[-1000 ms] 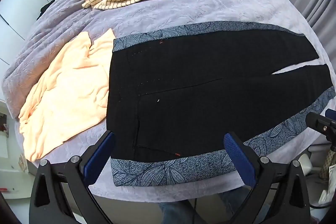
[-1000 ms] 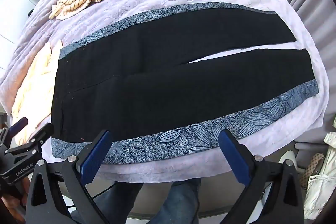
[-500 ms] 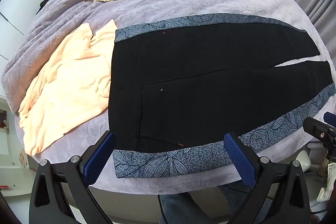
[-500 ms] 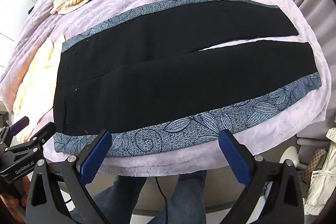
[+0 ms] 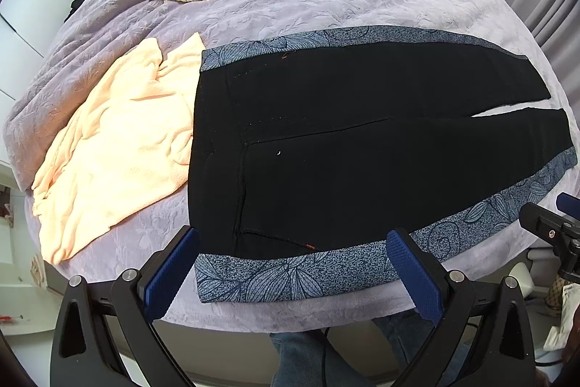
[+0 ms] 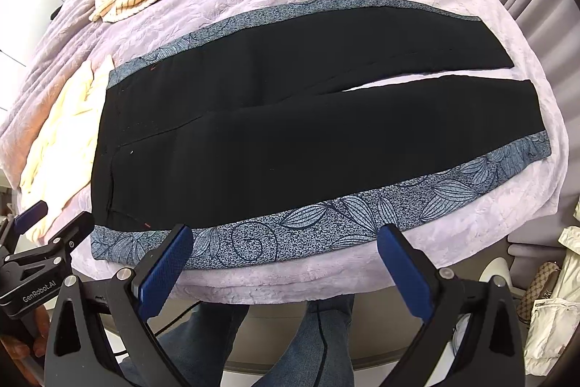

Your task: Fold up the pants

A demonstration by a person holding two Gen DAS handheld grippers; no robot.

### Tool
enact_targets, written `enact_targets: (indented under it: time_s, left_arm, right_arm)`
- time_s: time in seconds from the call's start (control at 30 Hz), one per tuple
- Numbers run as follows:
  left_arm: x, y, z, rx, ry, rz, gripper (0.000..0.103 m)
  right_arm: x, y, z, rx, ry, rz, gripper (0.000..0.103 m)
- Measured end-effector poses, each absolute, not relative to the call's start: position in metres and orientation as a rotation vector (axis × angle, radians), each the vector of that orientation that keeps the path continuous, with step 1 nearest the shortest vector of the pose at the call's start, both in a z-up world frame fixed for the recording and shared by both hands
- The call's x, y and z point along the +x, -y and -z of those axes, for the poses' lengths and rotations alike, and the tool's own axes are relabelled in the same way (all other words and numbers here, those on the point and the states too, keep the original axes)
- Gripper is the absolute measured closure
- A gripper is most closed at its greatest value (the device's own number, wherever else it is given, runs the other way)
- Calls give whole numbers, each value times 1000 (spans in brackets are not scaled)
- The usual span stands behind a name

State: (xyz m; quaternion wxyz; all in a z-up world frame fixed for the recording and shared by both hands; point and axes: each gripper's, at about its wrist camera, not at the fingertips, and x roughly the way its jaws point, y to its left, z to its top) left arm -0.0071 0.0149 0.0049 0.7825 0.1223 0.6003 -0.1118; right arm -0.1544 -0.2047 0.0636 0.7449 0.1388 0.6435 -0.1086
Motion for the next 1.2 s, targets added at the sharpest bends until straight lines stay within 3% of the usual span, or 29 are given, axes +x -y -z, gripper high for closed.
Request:
enact_targets:
  time_s: [1.2]
  left_arm:
    - [1,-9,-3,261,-1308,234,0]
  right_arm:
    - [-148,202,-64,247,-1405,243,1]
